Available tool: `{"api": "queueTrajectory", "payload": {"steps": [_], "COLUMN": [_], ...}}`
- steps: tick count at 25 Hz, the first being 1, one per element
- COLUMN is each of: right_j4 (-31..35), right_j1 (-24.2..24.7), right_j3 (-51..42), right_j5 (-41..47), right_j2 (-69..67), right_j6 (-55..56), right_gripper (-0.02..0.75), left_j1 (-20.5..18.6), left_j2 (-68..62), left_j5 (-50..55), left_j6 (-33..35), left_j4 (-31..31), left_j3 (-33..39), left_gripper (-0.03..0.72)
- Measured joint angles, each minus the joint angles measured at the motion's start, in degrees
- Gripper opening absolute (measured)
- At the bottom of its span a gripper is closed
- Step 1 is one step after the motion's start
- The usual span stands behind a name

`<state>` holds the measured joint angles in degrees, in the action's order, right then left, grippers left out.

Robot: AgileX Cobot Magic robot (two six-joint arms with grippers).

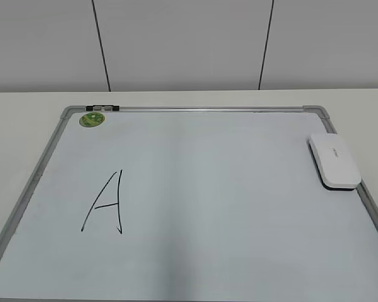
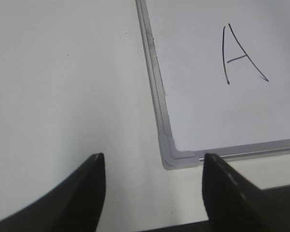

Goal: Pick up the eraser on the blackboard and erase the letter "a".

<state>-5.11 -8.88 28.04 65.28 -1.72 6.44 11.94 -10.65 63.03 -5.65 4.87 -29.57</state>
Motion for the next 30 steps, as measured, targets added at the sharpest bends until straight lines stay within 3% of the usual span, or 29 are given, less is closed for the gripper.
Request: {"api": "queueTrajectory", "payload": {"steps": [3, 8, 30], "right_j4": [0.0, 0.0, 0.1], "right_j1": [4.9, 7.9, 8.1], "right_j3": [0.0, 0.0, 0.0], "right_j5": [0.0, 0.0, 0.0], "right_j2": [1.9, 2.7, 2.7], "right_j6": [0.0, 0.0, 0.0], "right_gripper": [0.503, 0.503, 0.502], "left_j1": [-2.2, -5.6, -7.1], "left_j2": [2.6, 6.8, 10.1], "left_j5": [0.0, 0.0, 0.1], "left_j6": [0.0, 0.0, 0.0], "left_j4": [0.0, 0.0, 0.0], "left_j3": [0.0, 0.0, 0.2], "left_gripper": [0.461, 0.453, 0.422]}}
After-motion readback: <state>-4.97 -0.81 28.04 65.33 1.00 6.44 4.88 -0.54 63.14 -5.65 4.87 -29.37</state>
